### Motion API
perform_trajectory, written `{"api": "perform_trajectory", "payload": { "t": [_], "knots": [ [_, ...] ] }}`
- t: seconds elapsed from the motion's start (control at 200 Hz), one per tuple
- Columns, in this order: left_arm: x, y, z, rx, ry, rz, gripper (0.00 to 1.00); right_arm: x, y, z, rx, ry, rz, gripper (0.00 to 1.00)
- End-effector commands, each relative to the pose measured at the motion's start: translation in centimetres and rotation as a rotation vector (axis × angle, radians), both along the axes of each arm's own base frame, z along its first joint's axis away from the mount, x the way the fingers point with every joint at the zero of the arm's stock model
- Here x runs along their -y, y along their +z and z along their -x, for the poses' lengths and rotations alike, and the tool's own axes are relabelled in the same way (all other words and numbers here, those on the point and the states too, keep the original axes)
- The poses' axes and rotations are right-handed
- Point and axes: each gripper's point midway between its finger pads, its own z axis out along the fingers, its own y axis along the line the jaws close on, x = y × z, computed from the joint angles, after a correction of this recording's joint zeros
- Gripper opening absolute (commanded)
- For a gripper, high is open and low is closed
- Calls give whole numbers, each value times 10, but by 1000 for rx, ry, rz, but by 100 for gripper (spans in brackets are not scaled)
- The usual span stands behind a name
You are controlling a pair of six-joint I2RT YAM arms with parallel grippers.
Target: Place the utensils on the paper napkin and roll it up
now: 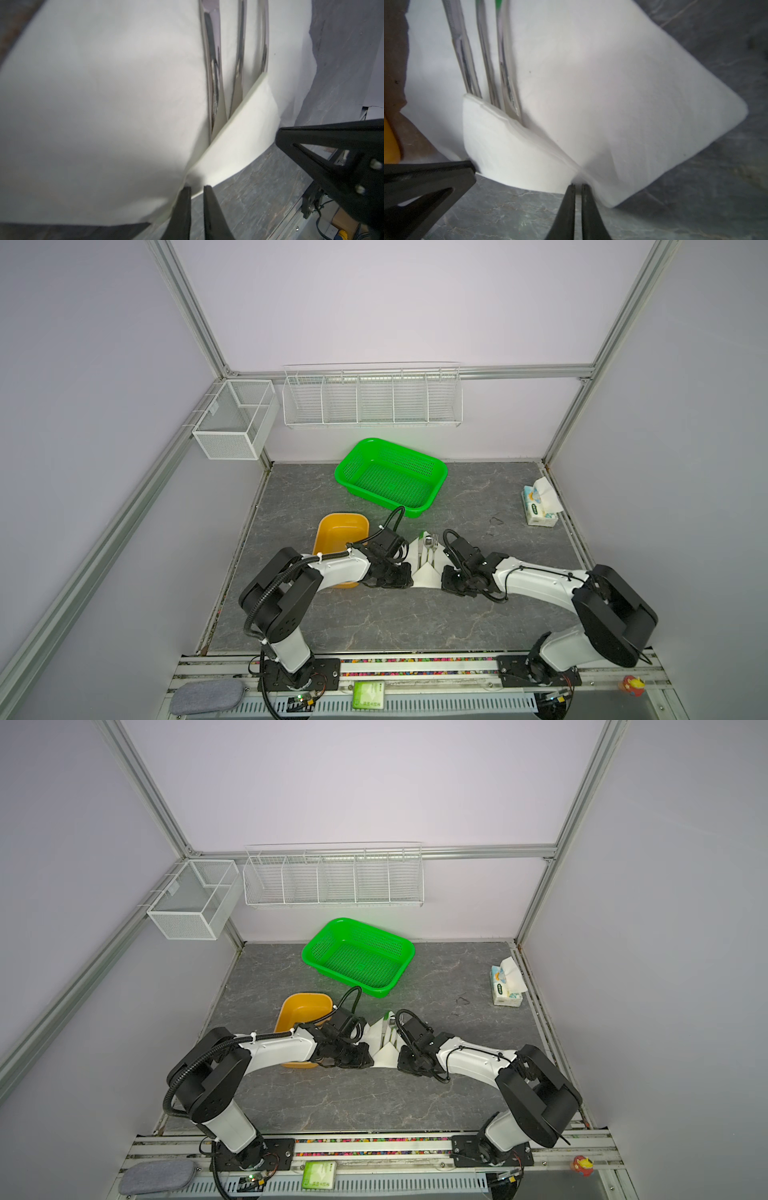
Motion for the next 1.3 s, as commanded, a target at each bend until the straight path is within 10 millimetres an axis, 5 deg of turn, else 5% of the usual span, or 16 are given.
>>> {"api": "perform_trajectory", "payload": {
  "t": [0.0, 0.155, 0.275, 0.705, 1.295],
  "knots": [
    [4, 22, -6, 30, -12, 23, 19, 15, -9, 8, -33, -11, 64, 13],
    [22, 70, -17, 93, -17, 133, 22, 9, -5, 5, -28, -8, 36, 13],
    [38, 83, -11, 73, -47, 220, 21, 9, -5, 5, -27, -11, 35, 13],
    [72, 55, 2, -31, -123, 240, 18, 8, -6, 8, -31, -11, 16, 13],
    [72, 6, 2, -59, -111, 82, 16, 5, -2, 6, -17, -1, 4, 13]
  ]
}}
